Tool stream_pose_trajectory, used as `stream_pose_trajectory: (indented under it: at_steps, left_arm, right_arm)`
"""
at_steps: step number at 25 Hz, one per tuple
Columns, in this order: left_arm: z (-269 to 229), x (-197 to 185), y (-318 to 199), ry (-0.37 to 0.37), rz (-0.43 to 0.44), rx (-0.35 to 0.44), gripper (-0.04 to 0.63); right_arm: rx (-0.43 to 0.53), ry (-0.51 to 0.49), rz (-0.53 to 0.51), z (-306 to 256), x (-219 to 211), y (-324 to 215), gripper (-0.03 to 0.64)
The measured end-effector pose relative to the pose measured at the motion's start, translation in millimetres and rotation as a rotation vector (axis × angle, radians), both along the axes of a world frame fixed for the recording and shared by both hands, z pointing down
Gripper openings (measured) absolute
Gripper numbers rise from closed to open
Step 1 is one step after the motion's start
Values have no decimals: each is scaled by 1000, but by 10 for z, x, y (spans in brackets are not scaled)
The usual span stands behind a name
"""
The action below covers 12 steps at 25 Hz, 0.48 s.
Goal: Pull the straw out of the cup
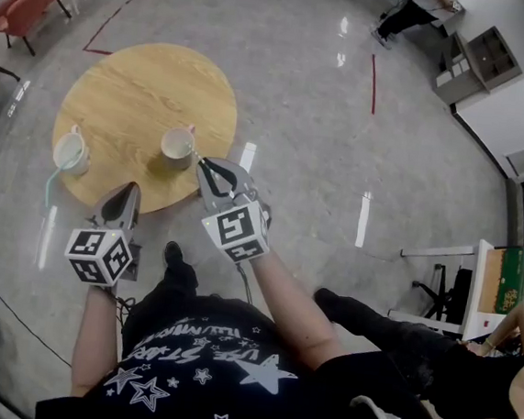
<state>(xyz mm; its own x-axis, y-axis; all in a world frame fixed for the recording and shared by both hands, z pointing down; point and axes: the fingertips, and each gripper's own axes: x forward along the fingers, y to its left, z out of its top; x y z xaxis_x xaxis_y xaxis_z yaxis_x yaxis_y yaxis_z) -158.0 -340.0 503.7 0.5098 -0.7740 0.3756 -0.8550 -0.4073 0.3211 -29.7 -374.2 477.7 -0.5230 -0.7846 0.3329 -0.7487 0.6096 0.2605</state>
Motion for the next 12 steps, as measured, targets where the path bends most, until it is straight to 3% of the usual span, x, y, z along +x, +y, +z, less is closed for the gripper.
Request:
stream_pose_trajectory:
  at_steps: [12]
  left_arm:
    - [-200,342,625,-22,-28,38,6]
  right_arm:
    - [20,-28,-39,-166,337,622,20]
